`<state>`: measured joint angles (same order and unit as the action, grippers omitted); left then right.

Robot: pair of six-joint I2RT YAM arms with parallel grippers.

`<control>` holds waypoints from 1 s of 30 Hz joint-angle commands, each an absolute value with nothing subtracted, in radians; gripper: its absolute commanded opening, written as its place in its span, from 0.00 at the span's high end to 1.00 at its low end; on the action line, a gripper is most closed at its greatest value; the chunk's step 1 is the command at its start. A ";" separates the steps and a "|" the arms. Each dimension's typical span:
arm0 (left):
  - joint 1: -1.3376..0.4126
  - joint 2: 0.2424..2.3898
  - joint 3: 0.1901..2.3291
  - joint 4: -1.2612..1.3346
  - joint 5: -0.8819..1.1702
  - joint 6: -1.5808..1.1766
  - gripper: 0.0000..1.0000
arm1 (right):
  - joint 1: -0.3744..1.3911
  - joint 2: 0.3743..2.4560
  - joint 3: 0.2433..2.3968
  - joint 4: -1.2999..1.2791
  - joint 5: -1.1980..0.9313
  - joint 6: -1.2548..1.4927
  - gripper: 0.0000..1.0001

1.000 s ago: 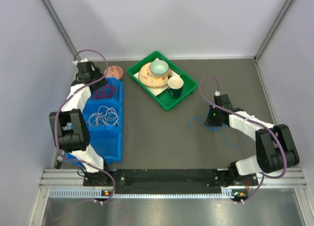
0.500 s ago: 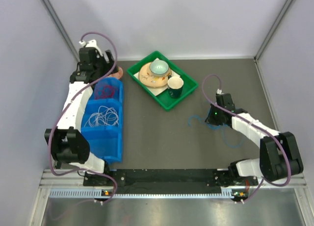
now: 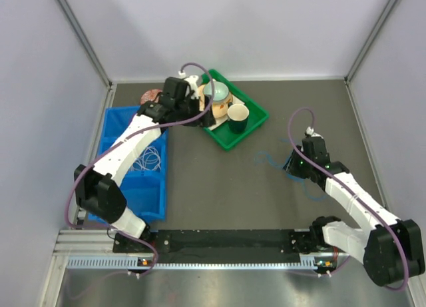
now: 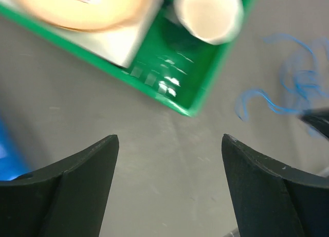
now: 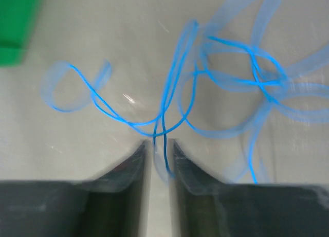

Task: Untangle the cables

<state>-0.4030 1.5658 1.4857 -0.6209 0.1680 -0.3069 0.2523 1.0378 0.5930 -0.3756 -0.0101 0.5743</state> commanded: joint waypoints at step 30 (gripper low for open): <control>-0.627 1.361 1.200 -0.485 0.109 -0.448 0.11 | 0.202 1.526 0.862 -0.368 0.005 0.659 0.85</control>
